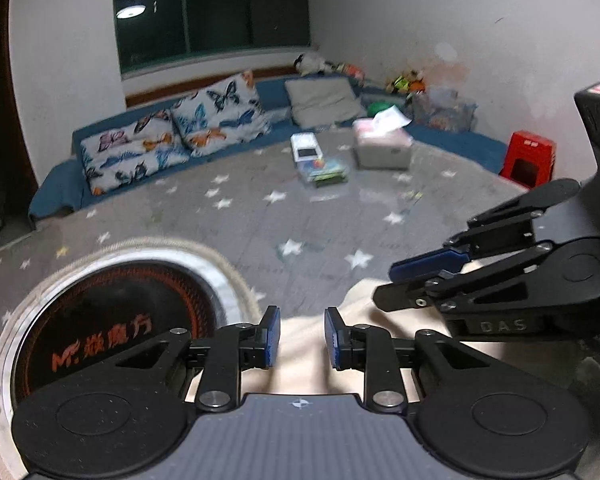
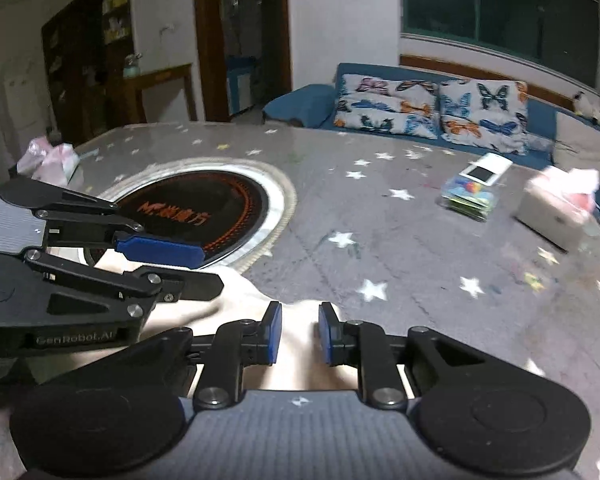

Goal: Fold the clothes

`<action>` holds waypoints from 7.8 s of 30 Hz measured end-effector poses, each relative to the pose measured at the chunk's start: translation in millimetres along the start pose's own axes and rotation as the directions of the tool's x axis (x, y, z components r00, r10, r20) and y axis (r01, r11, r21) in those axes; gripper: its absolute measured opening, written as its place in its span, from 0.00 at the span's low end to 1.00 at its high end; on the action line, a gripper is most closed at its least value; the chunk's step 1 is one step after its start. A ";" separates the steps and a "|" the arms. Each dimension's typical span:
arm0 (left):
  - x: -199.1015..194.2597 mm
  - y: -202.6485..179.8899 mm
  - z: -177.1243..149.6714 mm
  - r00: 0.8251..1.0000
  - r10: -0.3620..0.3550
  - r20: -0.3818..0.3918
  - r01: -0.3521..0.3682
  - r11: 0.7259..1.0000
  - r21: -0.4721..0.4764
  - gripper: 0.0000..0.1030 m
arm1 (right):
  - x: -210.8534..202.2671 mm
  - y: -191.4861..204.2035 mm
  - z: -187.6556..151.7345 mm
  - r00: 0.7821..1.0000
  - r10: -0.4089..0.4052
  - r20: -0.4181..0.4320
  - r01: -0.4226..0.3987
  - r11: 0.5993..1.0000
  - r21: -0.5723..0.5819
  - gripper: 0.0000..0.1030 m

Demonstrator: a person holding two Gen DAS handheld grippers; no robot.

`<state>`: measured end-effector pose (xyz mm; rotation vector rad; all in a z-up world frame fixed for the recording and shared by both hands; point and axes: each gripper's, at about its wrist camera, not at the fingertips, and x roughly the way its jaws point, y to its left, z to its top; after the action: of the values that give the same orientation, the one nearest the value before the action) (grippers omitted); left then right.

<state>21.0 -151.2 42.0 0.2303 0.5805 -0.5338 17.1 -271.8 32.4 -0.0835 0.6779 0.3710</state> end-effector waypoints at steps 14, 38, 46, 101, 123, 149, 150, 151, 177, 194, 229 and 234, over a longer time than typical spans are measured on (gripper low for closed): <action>27.4 -14.4 -6.3 0.999 -0.014 -0.047 0.014 1.000 0.003 0.27 | -29.7 -45.7 -30.3 0.992 -0.124 -0.009 0.124 0.983 0.132 0.17; -2.9 -21.8 -11.4 0.998 -0.055 0.009 0.055 0.998 -0.014 0.31 | -47.0 -24.9 -18.5 0.996 -0.092 0.013 0.092 0.996 0.015 0.19; -43.3 -28.9 -36.5 0.998 -0.064 0.028 0.064 0.998 0.009 0.31 | -77.4 11.8 -57.6 1.000 -0.018 -0.005 0.017 1.000 -0.023 0.19; 4.7 48.8 -27.1 0.994 0.048 -0.097 -0.074 0.956 -0.285 0.30 | -12.9 -7.2 -16.9 1.000 -0.023 -0.007 0.023 0.999 0.027 0.18; -32.3 37.4 -31.6 0.992 0.095 -0.077 -0.112 0.959 -0.260 0.55 | -42.9 63.4 -28.9 0.997 0.077 -0.018 -0.079 0.988 -0.132 0.37; -77.1 42.6 -77.3 0.976 0.192 -0.106 -0.216 0.928 -0.305 0.66 | -64.4 89.3 -63.8 0.996 0.085 -0.036 -0.089 0.983 -0.161 0.37; -77.9 42.5 -78.0 0.976 0.193 -0.106 -0.216 0.927 -0.306 0.66 | -68.9 88.3 -62.4 0.996 0.090 -0.027 -0.093 0.983 -0.157 0.37; -78.7 42.5 -78.6 0.975 0.193 -0.105 -0.217 0.927 -0.307 0.67 | -74.9 84.9 -60.9 0.996 0.092 -0.016 -0.093 0.985 -0.143 0.37; -92.6 70.6 -82.0 0.977 0.185 -0.108 -0.213 0.886 -0.412 0.65 | -46.2 150.5 -37.8 0.972 0.217 -0.090 -0.234 0.867 -0.439 0.36; -89.7 100.4 -78.3 0.996 0.017 -0.086 -0.070 0.748 -0.660 0.67 | -13.6 192.8 -47.0 0.976 0.191 -0.102 -0.215 0.797 -0.564 0.24; -49.1 111.3 -95.9 0.985 -0.167 -0.048 0.024 0.406 -0.914 0.21 | -37.1 137.6 -22.3 0.941 0.337 -0.026 -0.331 0.904 -0.271 0.09; -48.5 108.3 -94.8 0.987 -0.152 -0.044 0.026 0.433 -0.901 0.20 | -40.6 128.8 -24.0 0.942 0.335 -0.019 -0.330 0.914 -0.237 0.12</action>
<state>1.6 -6.8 -1.0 -0.8376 0.9345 -0.2386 -72.9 -169.0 44.8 -0.1917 0.6235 0.7811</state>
